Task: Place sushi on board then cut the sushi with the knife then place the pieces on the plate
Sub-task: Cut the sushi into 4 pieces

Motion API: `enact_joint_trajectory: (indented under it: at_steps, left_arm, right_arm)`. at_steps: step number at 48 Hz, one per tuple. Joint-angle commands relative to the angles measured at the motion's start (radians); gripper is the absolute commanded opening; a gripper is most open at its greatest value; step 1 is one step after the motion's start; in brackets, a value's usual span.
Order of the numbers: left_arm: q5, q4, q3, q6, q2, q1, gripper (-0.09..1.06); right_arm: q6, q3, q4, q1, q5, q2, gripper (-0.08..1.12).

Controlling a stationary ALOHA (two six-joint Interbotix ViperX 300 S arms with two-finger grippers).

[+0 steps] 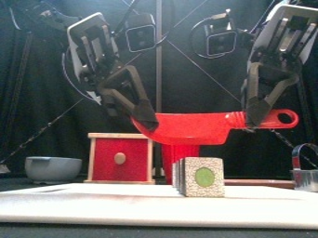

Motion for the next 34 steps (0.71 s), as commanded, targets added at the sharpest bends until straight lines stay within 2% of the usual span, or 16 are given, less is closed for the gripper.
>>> enact_joint_trajectory:
  at_steps: [1, 19, 34]
  left_arm:
    - [0.003, -0.017, -0.011, 0.0, -0.002, -0.035, 0.41]
    - [0.003, -0.02, -0.011, -0.002, 0.015, -0.041, 0.41]
    - [0.003, -0.035, -0.008, 0.002, 0.032, -0.044, 0.41]
  right_arm:
    - [0.011, 0.002, 0.009, -0.003, 0.008, -0.012, 0.22]
    - [0.011, 0.006, 0.026, 0.006, -0.006, 0.029, 0.22]
    - [0.011, 0.009, 0.048, 0.009, -0.026, 0.043, 0.22]
